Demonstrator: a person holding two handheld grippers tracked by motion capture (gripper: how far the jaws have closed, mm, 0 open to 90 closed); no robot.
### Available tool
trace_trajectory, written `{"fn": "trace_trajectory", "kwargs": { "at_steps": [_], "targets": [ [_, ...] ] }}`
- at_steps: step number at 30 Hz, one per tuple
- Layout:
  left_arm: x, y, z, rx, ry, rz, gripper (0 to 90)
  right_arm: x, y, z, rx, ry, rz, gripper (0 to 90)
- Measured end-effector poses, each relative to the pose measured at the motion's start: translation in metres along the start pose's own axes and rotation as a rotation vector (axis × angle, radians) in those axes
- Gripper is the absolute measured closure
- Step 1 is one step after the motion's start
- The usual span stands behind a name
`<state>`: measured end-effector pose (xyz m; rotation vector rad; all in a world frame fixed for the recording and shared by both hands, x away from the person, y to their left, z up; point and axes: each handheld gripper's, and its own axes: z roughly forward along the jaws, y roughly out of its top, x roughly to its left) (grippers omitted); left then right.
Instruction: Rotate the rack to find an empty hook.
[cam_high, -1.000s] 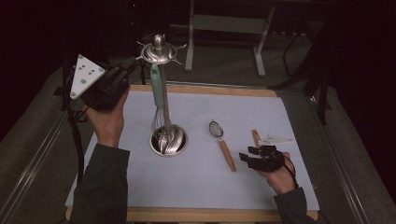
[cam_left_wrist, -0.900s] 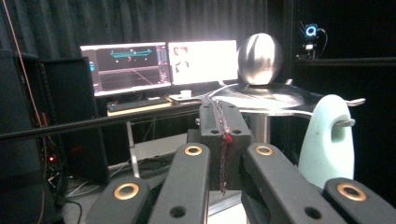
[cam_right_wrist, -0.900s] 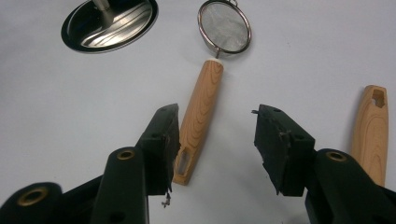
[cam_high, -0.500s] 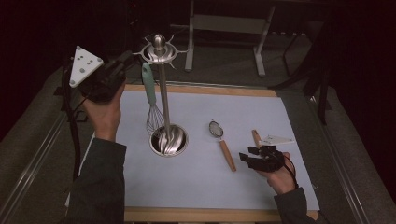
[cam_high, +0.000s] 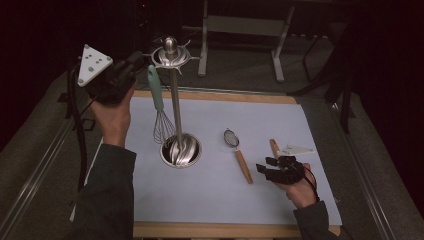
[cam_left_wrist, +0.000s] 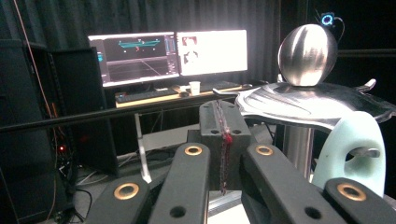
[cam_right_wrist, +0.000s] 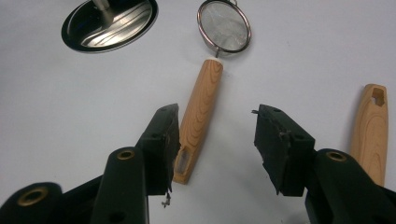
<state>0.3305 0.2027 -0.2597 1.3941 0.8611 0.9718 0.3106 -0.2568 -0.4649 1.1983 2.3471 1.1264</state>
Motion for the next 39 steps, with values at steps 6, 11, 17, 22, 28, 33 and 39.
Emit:
{"fn": "trace_trajectory", "kwargs": {
  "at_steps": [6,11,17,22,28,33,39],
  "targets": [
    [0.003,-0.004,-0.010,-0.009,0.007,0.003,90.0,-0.001,-0.001,0.000,0.000,-0.001,0.002,49.7],
    [0.010,-0.016,-0.022,0.007,0.019,0.000,90.0,-0.001,-0.001,0.001,0.005,-0.001,0.005,49.7],
    [0.018,-0.038,-0.036,0.042,0.043,-0.010,87.1,0.001,-0.001,0.004,0.011,0.002,-0.006,49.7],
    [0.021,-0.063,-0.047,0.073,0.045,-0.032,82.1,0.000,-0.002,0.005,0.013,-0.001,-0.001,49.7],
    [0.021,-0.103,-0.054,0.130,0.037,-0.059,74.5,0.001,-0.002,0.007,0.019,0.001,-0.006,49.7],
    [0.022,-0.139,-0.056,0.182,0.042,-0.089,71.3,0.004,-0.003,0.013,0.032,0.001,-0.015,49.8],
    [0.023,-0.186,-0.061,0.256,0.052,-0.147,69.0,0.007,-0.005,0.022,0.072,-0.030,-0.069,53.5]
  ]
}}
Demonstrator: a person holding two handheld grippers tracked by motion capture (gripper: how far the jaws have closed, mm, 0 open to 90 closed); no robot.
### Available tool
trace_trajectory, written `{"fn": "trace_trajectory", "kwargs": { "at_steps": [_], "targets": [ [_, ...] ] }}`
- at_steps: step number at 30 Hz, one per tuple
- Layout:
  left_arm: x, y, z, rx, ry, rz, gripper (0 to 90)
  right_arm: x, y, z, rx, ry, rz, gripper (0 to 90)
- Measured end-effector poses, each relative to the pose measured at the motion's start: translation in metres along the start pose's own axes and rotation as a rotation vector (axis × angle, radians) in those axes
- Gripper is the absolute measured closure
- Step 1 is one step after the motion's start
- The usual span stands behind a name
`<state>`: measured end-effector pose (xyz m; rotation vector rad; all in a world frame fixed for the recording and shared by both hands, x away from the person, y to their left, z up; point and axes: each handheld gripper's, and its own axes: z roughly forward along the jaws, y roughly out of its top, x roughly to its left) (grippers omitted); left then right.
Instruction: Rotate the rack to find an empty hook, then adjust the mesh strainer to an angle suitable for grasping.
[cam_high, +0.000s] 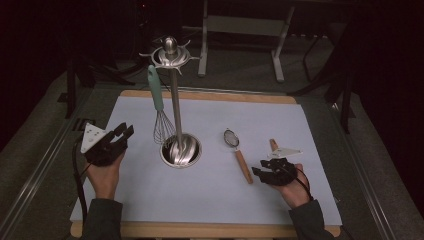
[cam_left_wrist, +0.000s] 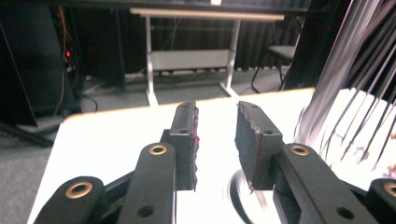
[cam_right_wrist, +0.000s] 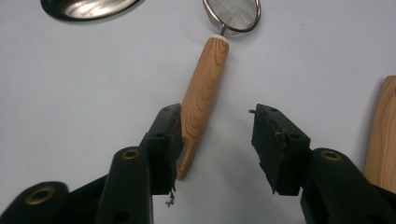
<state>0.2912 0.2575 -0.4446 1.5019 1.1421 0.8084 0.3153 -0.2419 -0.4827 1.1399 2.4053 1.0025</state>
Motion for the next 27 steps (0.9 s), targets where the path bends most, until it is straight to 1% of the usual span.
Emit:
{"fn": "trace_trajectory", "kwargs": {
  "at_steps": [1,2,3,4,5,6,7,8,9,10,11,12,13,14,15,16,19,20,21,22,23,24,27],
  "targets": [
    [0.000,0.000,0.000,0.000,0.000,0.000,68.5,0.001,0.000,0.001,0.004,-0.004,-0.008,54.6],
    [0.000,-0.014,0.000,0.016,-0.001,-0.013,68.4,0.002,0.000,0.003,0.008,-0.013,-0.026,55.8],
    [0.000,-0.014,0.000,0.016,-0.001,-0.013,68.1,0.002,0.000,0.003,0.008,-0.013,-0.026,55.8],
    [-0.002,-0.028,0.000,0.037,-0.001,-0.013,67.5,0.003,0.000,0.006,0.016,-0.026,-0.042,59.1],
    [-0.002,-0.028,0.000,0.037,-0.001,-0.013,66.9,0.003,-0.001,0.007,0.021,-0.032,-0.046,61.1],
    [-0.003,-0.037,0.000,0.039,-0.005,-0.014,65.9,0.004,-0.001,0.009,0.026,-0.034,-0.047,64.8],
    [-0.004,-0.043,-0.001,0.037,-0.013,-0.011,65.9,0.004,-0.001,0.009,0.026,-0.034,-0.047,64.8],
    [-0.007,-0.055,-0.001,0.038,-0.016,-0.013,64.3,0.004,-0.003,0.012,0.027,-0.043,-0.059,75.4],
    [-0.007,-0.055,-0.001,0.038,-0.016,-0.013,64.0,0.004,-0.003,0.012,0.027,-0.043,-0.059,75.4],
    [-0.008,-0.065,-0.001,0.049,-0.020,-0.015,63.7,0.003,-0.004,0.014,0.031,-0.066,-0.064,84.0],
    [-0.008,-0.065,-0.001,0.049,-0.020,-0.015,63.4,0.003,-0.004,0.014,0.031,-0.066,-0.064,84.0],
    [-0.009,-0.073,0.000,0.059,-0.017,-0.021,62.8,0.002,-0.006,0.016,0.043,-0.086,-0.059,90.0],
    [-0.009,-0.073,0.000,0.059,-0.017,-0.021,62.4,0.002,-0.006,0.016,0.043,-0.086,-0.059,90.0],
    [-0.009,-0.080,0.002,0.080,-0.011,-0.021,61.6,0.001,-0.008,0.018,0.050,-0.097,-0.060,90.0],
    [-0.009,-0.080,0.002,0.080,-0.011,-0.021,60.9,0.001,-0.008,0.018,0.050,-0.097,-0.060,90.0],
    [-0.009,-0.083,0.003,0.091,-0.016,-0.024,60.7,0.000,-0.010,0.021,0.062,-0.114,-0.060,90.0],
    [-0.009,-0.085,0.005,0.100,-0.017,-0.016,60.0,-0.001,-0.012,0.023,0.071,-0.120,-0.065,90.0],
    [-0.008,-0.087,0.008,0.118,-0.013,-0.006,59.8,0.000,-0.014,0.026,0.080,-0.122,-0.068,90.0],
    [-0.008,-0.087,0.008,0.118,-0.013,-0.006,59.7,0.000,-0.014,0.026,0.080,-0.122,-0.068,90.0],
    [-0.006,-0.090,0.010,0.143,-0.004,0.000,59.7,0.000,-0.015,0.029,0.086,-0.124,-0.065,90.0],
    [-0.006,-0.090,0.010,0.143,-0.004,0.000,59.7,0.000,-0.015,0.029,0.086,-0.124,-0.065,90.0],
    [-0.003,-0.093,0.013,0.174,0.011,0.001,59.7,0.001,-0.016,0.031,0.094,-0.123,-0.068,90.0],
    [-0.003,-0.093,0.013,0.173,0.013,-0.002,59.7,0.001,-0.017,0.033,0.100,-0.123,-0.068,90.0]
  ]
}}
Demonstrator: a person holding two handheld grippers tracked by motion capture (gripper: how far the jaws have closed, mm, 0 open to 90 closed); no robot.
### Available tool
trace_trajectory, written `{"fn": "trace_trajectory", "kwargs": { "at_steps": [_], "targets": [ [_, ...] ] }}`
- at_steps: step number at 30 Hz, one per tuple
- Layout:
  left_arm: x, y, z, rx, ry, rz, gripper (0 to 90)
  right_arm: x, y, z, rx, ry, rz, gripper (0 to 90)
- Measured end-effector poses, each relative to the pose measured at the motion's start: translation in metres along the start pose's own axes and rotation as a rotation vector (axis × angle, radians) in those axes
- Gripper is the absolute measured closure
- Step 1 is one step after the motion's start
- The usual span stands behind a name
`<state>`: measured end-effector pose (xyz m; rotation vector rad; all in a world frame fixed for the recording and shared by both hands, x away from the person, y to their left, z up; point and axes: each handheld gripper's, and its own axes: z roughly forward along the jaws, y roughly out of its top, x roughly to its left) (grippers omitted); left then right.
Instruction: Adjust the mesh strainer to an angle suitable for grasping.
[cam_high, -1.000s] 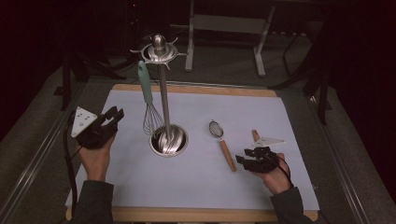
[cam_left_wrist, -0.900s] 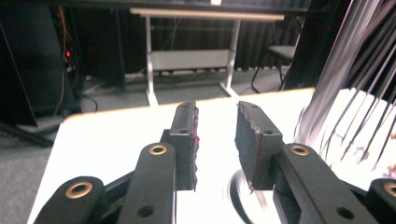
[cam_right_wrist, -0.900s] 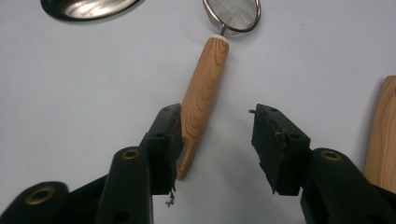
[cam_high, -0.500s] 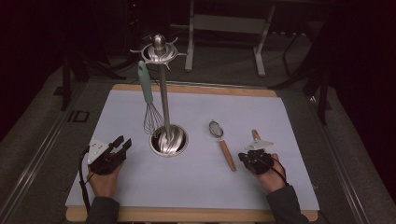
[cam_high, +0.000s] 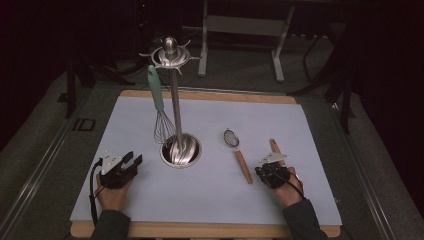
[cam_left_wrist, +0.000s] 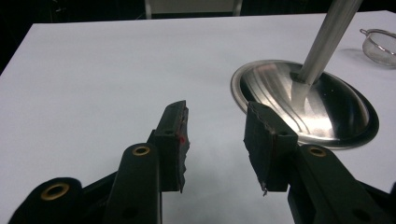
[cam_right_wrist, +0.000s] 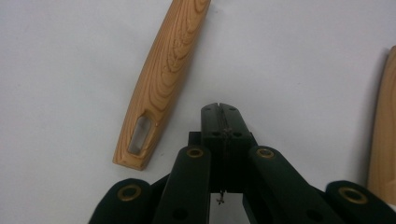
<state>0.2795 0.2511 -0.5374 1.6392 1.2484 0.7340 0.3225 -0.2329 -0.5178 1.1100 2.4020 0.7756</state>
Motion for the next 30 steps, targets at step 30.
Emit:
{"fn": "trace_trajectory", "kwargs": {
  "at_steps": [30],
  "targets": [
    [-0.002,0.000,0.001,0.011,0.006,0.015,58.8,0.018,0.004,0.005,0.013,0.043,-0.051,90.0]
  ]
}}
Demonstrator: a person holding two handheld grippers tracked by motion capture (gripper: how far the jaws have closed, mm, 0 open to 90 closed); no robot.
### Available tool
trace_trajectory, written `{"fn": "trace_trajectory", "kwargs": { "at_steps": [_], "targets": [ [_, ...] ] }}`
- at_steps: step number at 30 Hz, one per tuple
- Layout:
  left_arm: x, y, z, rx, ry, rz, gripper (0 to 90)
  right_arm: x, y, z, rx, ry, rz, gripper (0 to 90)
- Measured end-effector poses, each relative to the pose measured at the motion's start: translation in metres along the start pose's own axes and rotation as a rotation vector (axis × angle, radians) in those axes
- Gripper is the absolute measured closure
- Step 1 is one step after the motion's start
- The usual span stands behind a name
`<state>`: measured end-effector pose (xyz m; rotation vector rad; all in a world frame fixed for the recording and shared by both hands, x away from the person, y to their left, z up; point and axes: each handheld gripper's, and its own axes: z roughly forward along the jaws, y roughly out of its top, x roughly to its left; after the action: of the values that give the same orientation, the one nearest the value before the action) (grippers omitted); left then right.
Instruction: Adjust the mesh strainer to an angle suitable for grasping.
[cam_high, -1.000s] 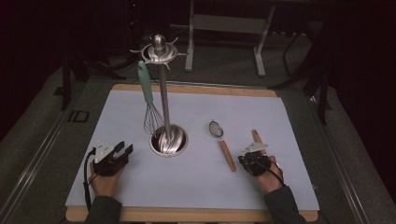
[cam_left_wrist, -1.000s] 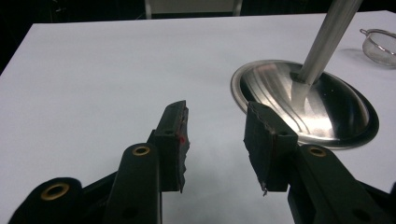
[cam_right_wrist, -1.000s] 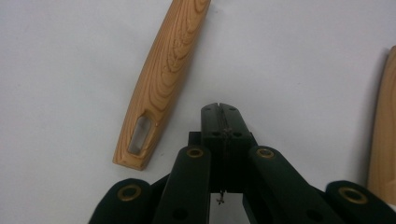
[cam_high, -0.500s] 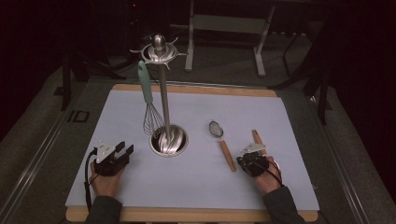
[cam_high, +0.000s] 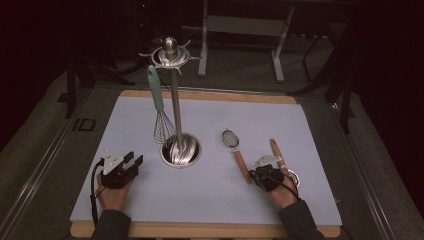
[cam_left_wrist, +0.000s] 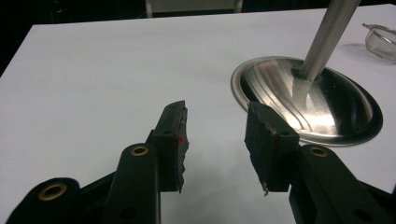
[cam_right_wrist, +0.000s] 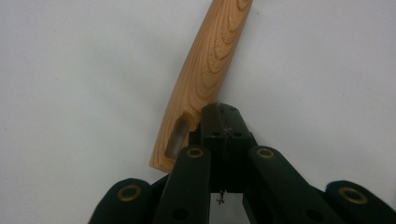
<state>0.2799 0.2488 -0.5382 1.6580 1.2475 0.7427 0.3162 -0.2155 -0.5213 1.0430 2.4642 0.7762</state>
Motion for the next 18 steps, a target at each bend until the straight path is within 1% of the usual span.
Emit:
{"fn": "trace_trajectory", "kwargs": {
  "at_steps": [1,7,10,14,18],
  "targets": [
    [0.000,0.000,0.000,0.000,0.000,-0.001,58.8,0.001,0.000,0.000,-0.004,0.013,-0.004,90.0],
    [0.000,0.000,0.000,0.000,-0.001,-0.003,58.8,0.006,0.002,0.001,-0.002,0.029,-0.019,90.0],
    [0.000,0.000,0.000,0.001,-0.002,-0.004,58.8,0.011,0.004,0.001,-0.002,0.048,-0.034,90.0],
    [0.000,0.000,0.000,0.001,-0.002,-0.003,58.8,0.013,0.005,0.001,0.001,0.055,-0.044,90.0],
    [0.000,0.000,0.000,0.001,-0.001,-0.003,58.8,0.016,0.005,0.001,0.000,0.082,-0.050,90.0]
  ]
}}
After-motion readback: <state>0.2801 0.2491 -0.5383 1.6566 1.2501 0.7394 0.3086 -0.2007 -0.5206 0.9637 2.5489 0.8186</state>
